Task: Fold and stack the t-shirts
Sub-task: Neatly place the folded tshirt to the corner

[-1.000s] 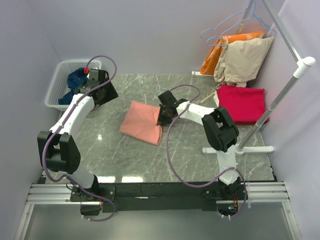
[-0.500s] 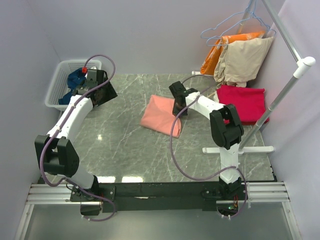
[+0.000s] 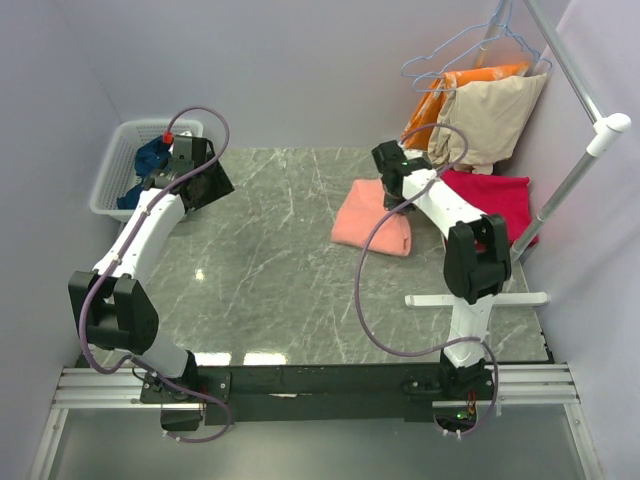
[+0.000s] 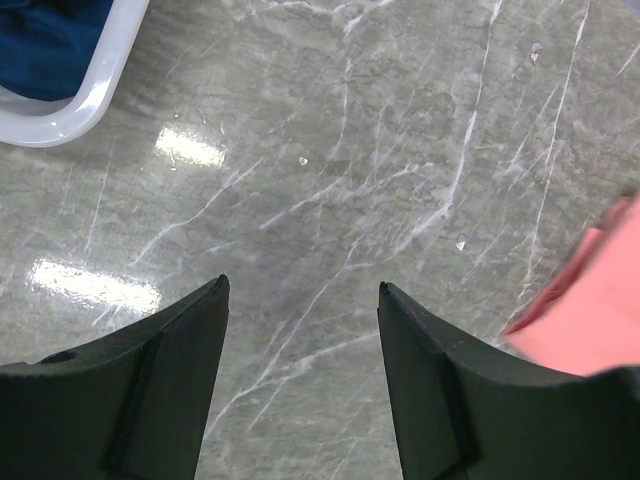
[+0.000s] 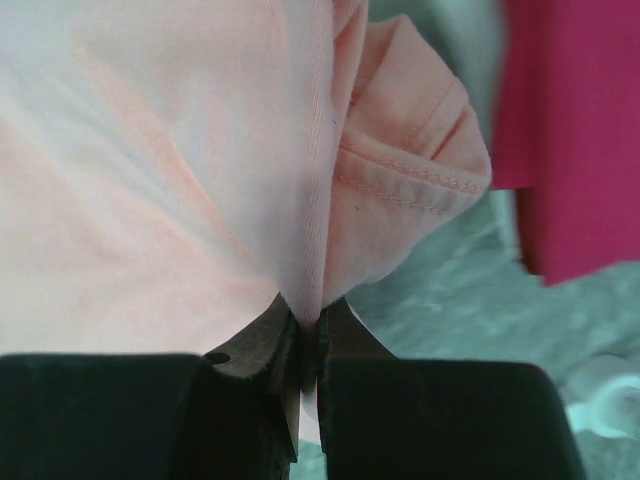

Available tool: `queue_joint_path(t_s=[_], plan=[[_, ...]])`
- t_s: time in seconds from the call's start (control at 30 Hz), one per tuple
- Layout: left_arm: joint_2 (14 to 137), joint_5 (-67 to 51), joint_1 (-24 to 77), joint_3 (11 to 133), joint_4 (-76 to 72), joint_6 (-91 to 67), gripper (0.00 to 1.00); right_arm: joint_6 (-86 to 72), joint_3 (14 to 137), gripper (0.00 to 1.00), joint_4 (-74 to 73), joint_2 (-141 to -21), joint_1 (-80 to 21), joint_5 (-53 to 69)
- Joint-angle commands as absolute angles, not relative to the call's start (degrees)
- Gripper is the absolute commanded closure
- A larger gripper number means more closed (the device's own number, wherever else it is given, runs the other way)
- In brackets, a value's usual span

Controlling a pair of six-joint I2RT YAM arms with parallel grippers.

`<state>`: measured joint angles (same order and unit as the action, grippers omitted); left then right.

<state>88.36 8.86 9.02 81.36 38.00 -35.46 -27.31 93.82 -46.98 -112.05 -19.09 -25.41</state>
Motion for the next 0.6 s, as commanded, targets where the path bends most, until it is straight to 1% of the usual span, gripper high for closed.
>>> queue_joint_path(t_s=[0.0, 0.23, 0.4, 0.5, 0.57], plan=[[88.2, 9.6, 8.8, 83.6, 37.8, -34.0, 0.33, -24.4, 96.5, 1.00, -48.7, -104.5, -15.8, -36.6], [89.1, 9.8, 8.8, 83.8, 37.8, -33.7, 0.34, -22.8, 98.8, 1.00, -49.1, -101.2, -9.8, -43.8], [89.9, 9.6, 8.8, 83.8, 37.8, -33.7, 0.34, -22.2, 101.2, 1.00, -47.5, -99.5, -5.6, -46.1], [90.3, 9.3, 8.9, 83.8, 37.8, -33.7, 0.34, -21.6, 105.5, 1.00, -48.0, -102.5, -3.0, -47.2], [90.6, 9.2, 8.8, 84.2, 38.1, -33.7, 0.34, -22.9, 109.2, 1.00, -51.4, -105.1, -1.6, -50.0]])
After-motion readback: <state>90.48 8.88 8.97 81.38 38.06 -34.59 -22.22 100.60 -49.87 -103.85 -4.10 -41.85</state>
